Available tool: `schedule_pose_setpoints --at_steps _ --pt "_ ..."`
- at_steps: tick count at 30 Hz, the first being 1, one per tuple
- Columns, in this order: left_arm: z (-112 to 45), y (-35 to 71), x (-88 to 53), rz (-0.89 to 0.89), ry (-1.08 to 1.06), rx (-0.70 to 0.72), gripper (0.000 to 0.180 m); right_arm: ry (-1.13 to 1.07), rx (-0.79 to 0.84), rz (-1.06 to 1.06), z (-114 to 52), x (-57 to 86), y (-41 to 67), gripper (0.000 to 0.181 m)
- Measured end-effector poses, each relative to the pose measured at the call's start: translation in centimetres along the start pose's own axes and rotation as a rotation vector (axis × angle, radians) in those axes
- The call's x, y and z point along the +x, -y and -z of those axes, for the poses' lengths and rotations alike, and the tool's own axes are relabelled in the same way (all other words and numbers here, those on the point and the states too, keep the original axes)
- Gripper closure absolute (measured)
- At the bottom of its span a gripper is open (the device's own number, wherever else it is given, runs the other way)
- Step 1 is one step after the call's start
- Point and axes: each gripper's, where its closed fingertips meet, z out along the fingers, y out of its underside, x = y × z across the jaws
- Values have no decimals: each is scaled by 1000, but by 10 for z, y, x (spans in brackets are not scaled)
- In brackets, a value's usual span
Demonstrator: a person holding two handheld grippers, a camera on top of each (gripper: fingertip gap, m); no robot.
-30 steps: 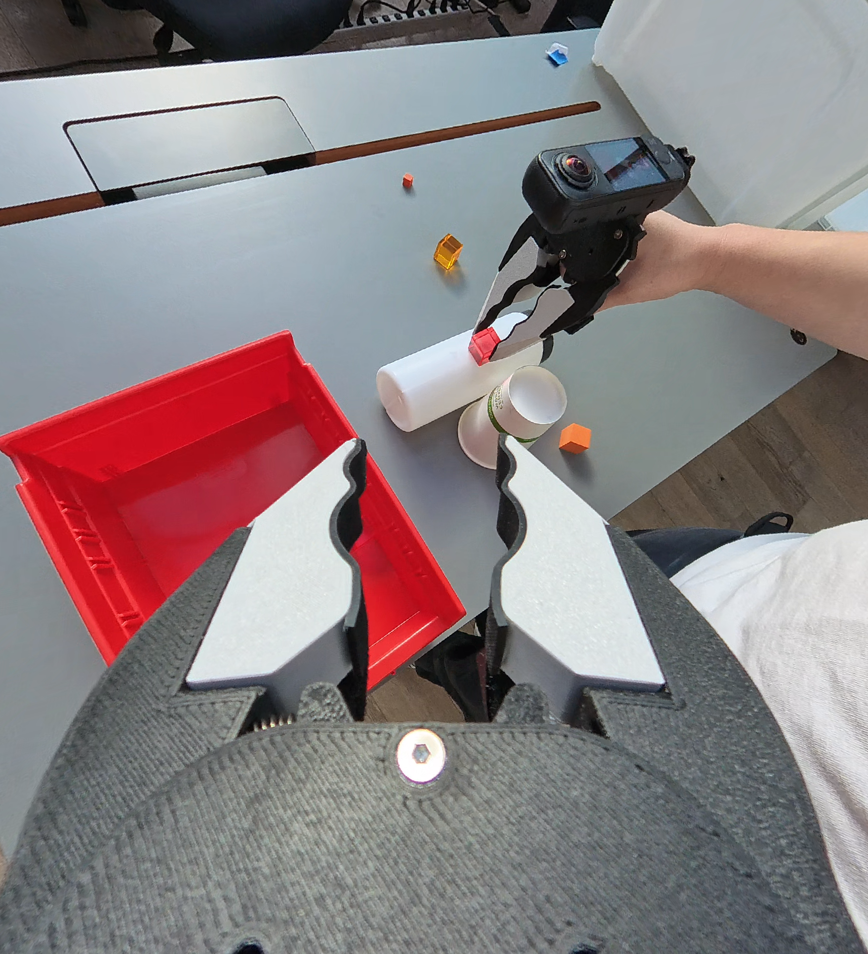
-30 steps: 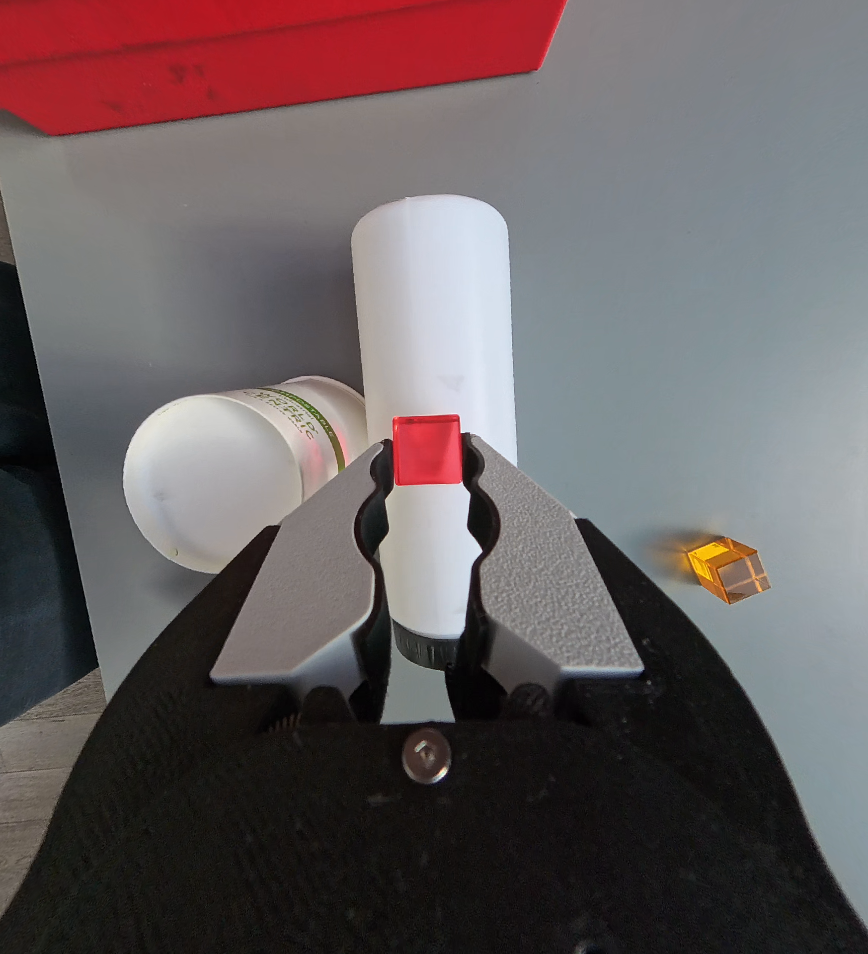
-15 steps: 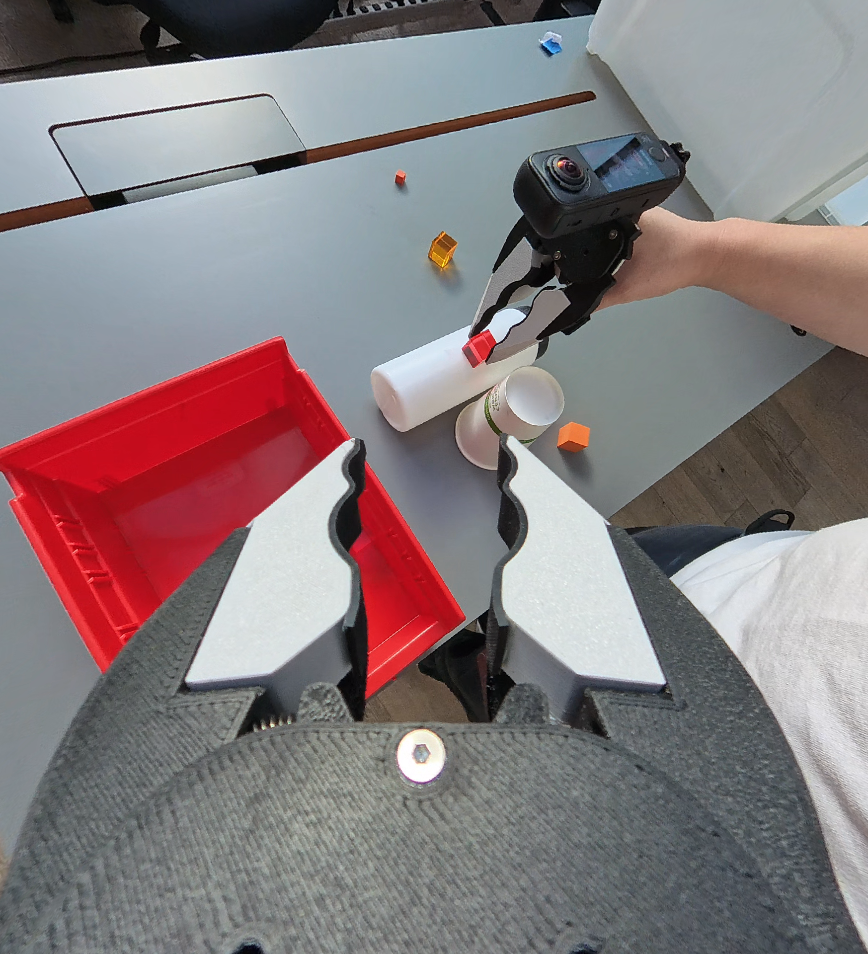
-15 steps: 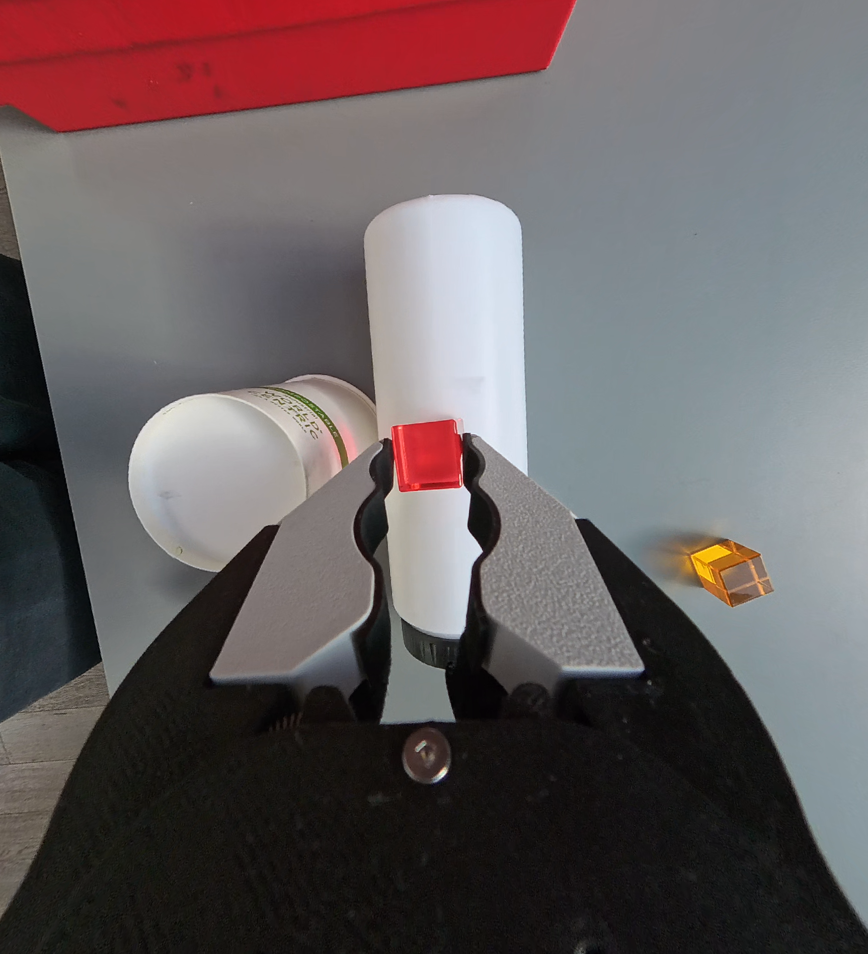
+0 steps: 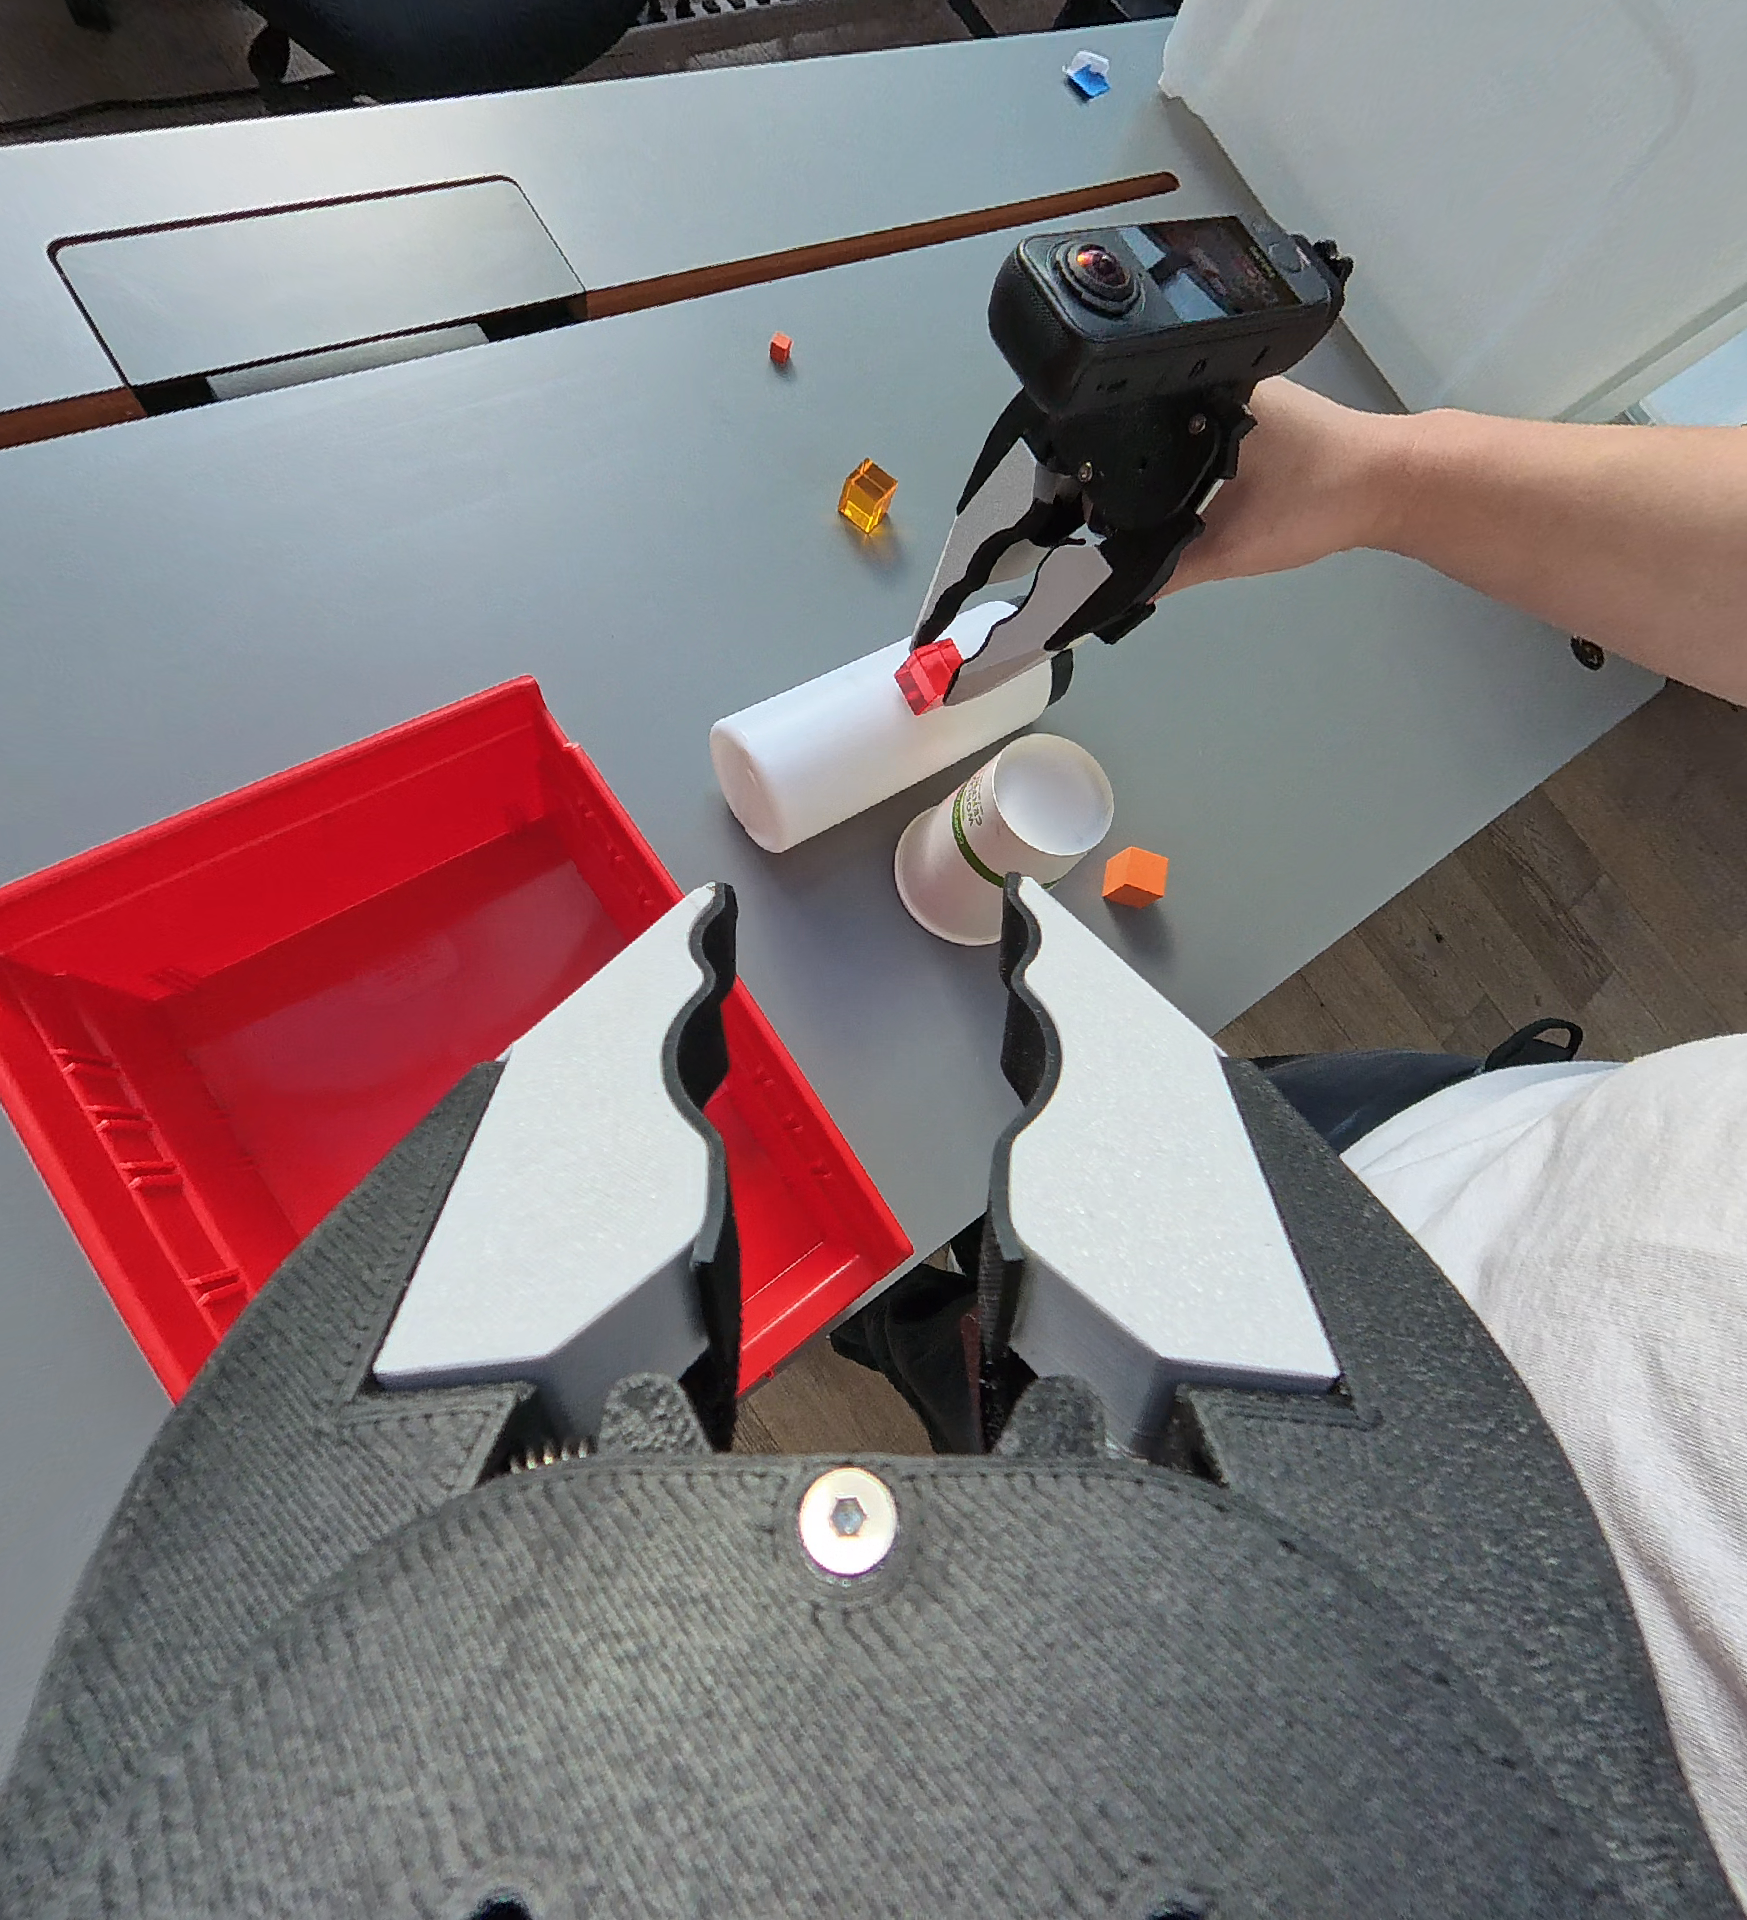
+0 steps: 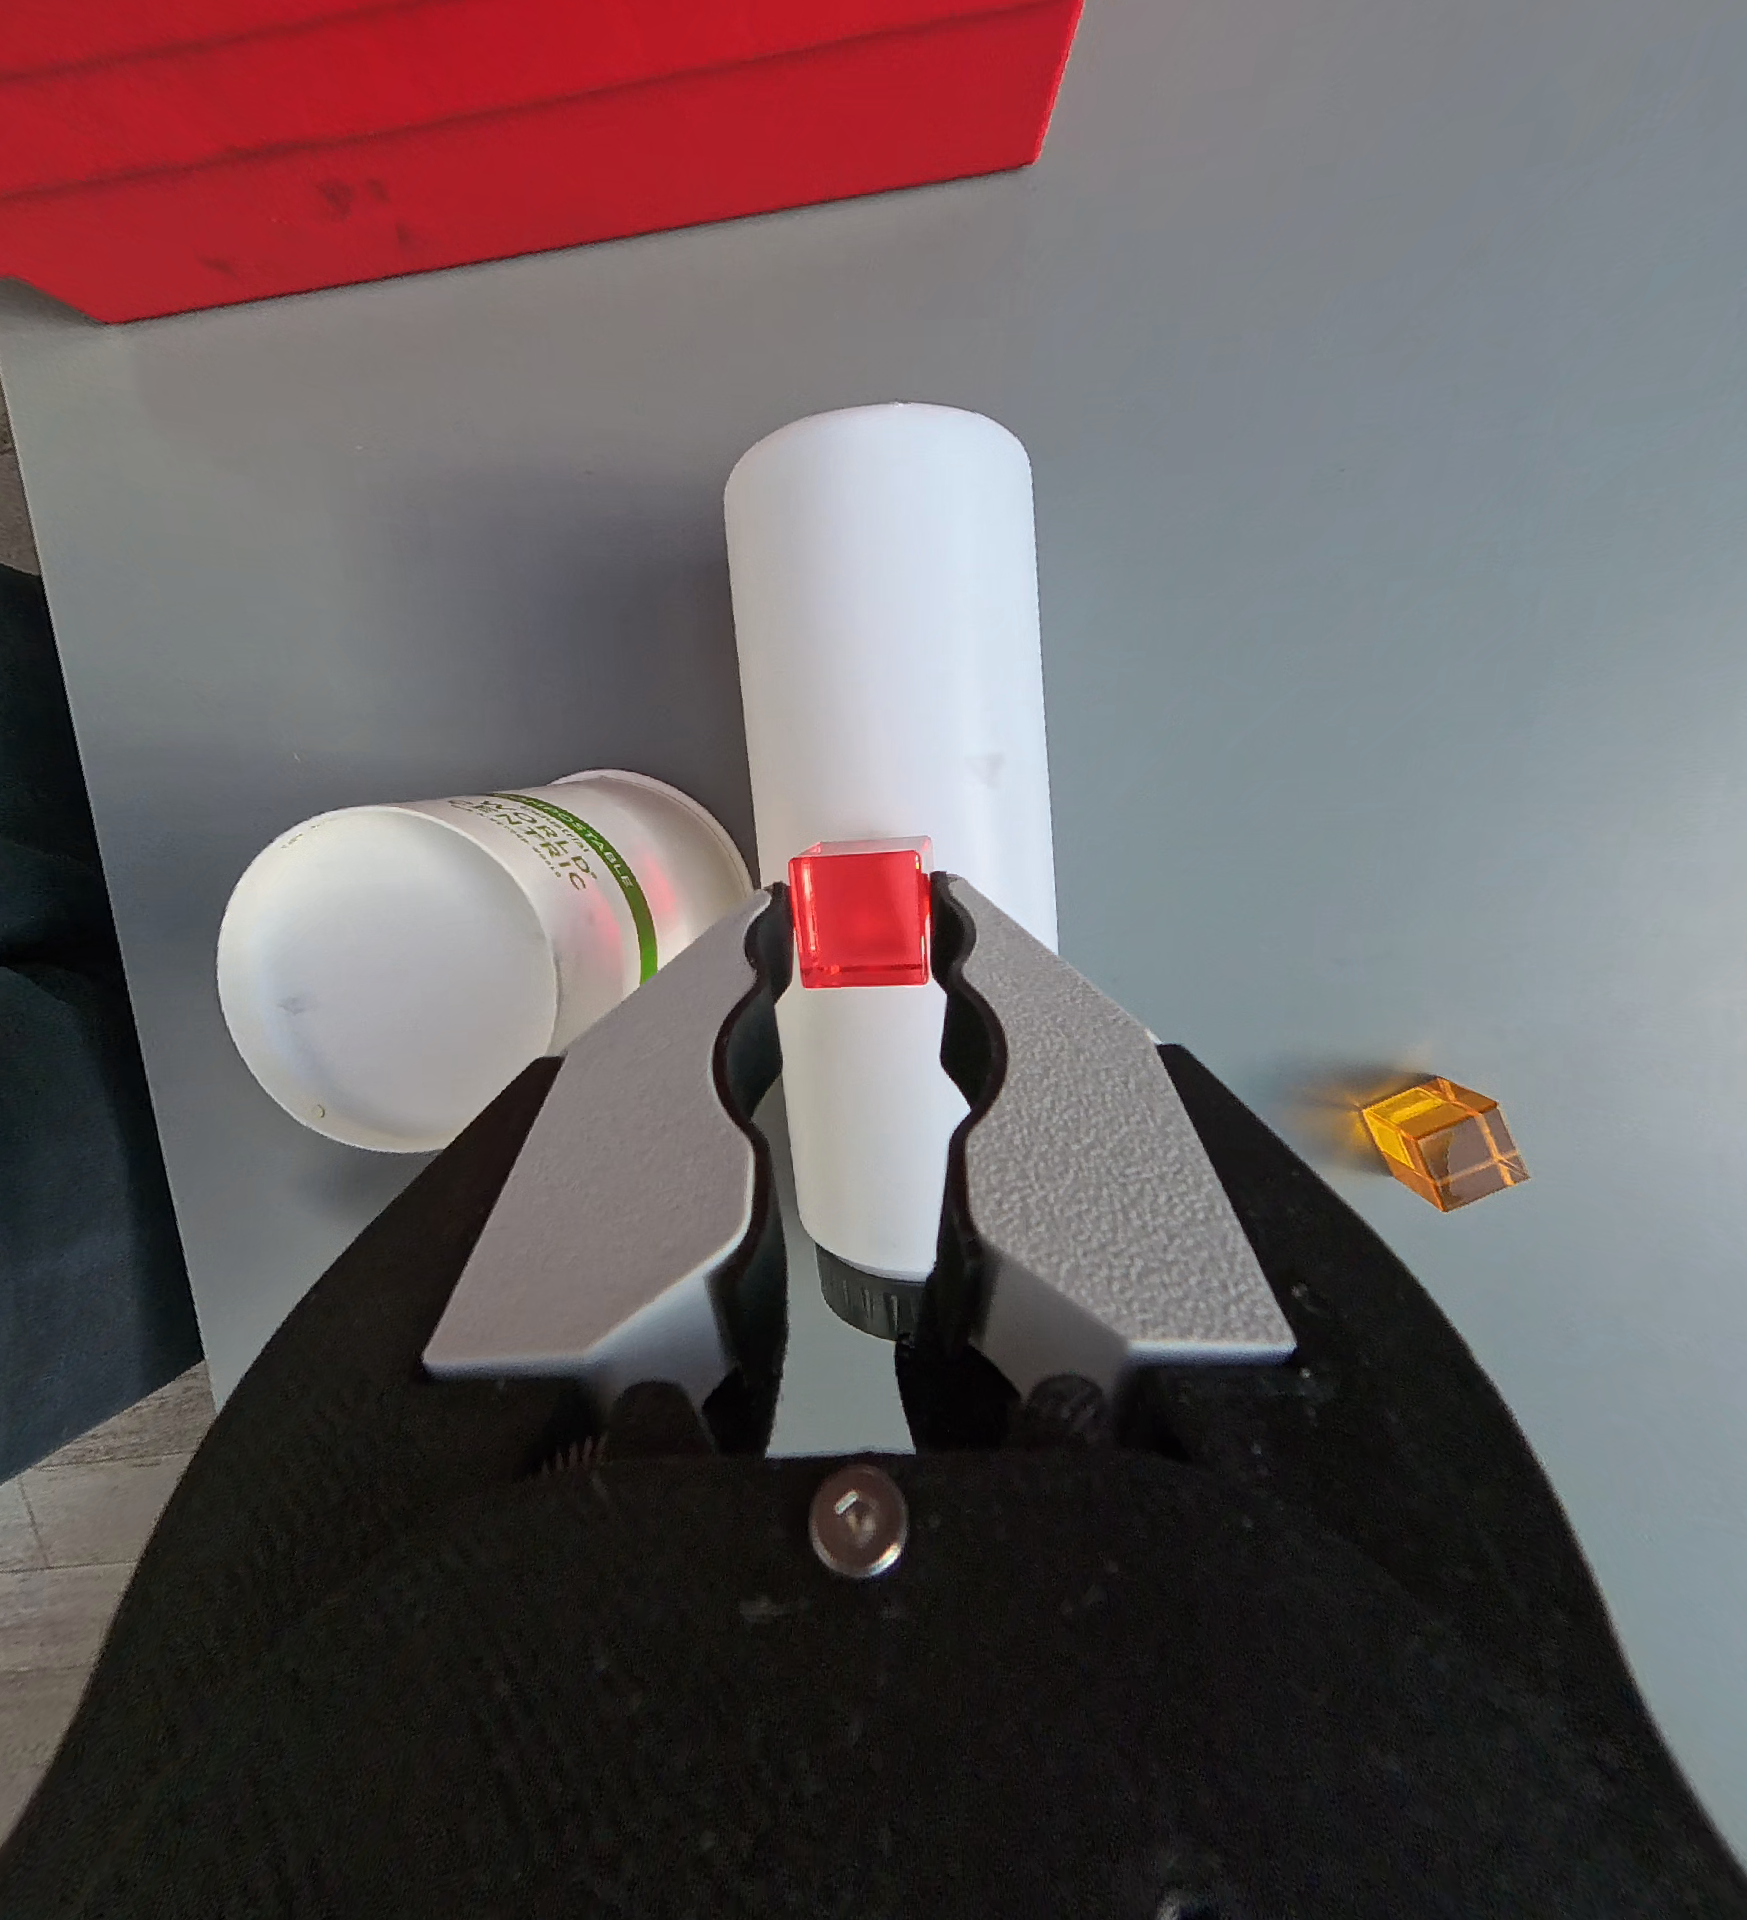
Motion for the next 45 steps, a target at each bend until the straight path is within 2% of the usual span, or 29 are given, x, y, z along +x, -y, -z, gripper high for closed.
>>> schedule_pose_setpoints --at_steps 10,16,22,26,35,39,45 --pt "-3 0 -2 13 -3 -3 130 -11 -25 12 0 16 -2 156" --pt "-3 1 -4 20 -4 -1 130 -15 -34 11 -1 21 -1 144" --pt "-3 3 -7 22 -2 -2 130 -17 -46 13 -2 23 -5 142" --pt "-5 3 -8 24 -4 -6 130 -22 -32 10 -1 24 -3 156" --pt "-8 6 -7 22 -15 -6 130 -3 -31 28 -5 16 4 156" --pt "-9 6 -7 22 -19 -5 130 -1 -48 25 -6 15 -1 145" --pt "-9 6 -8 32 -24 0 130 -3 -44 21 -5 15 -4 143"
